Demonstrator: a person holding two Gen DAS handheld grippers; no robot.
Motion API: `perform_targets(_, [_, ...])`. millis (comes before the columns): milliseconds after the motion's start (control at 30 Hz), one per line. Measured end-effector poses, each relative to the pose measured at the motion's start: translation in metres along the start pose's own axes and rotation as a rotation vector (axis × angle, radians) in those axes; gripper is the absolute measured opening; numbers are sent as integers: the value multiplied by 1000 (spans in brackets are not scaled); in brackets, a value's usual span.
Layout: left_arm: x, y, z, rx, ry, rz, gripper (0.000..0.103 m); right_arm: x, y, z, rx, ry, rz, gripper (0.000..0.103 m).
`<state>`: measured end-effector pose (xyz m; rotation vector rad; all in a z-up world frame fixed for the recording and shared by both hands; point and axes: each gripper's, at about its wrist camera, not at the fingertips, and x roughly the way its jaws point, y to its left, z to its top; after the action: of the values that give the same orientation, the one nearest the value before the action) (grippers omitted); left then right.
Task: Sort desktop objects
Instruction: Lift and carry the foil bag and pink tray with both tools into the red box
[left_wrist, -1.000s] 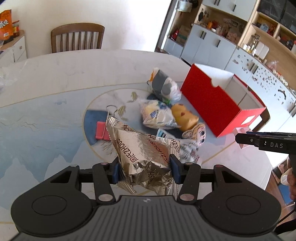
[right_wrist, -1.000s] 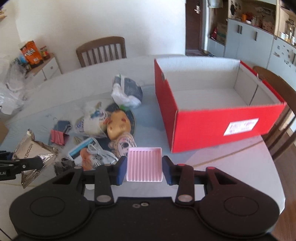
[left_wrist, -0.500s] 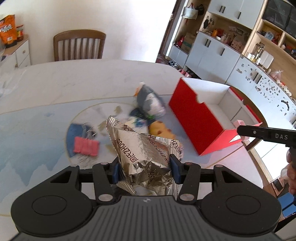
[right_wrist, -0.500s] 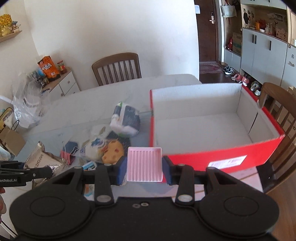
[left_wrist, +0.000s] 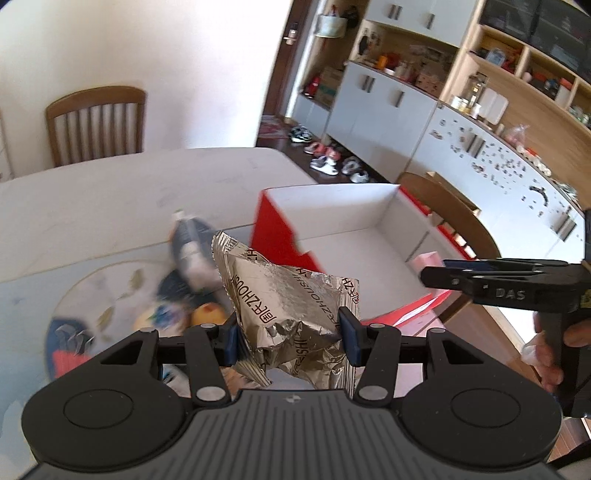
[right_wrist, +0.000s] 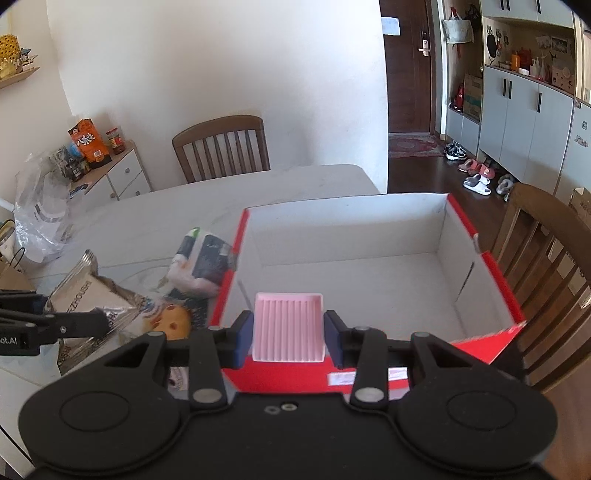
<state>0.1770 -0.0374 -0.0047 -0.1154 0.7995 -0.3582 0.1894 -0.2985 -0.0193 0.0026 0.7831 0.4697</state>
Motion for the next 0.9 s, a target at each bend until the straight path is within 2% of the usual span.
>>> perform_targets(500, [77,-68,45,154,88,-58,51,21,-57,13,5,18,-32,40])
perform_targets(900, [154,-92,61,248,204,-28,51,58,-84,17,-39,80,-62,40])
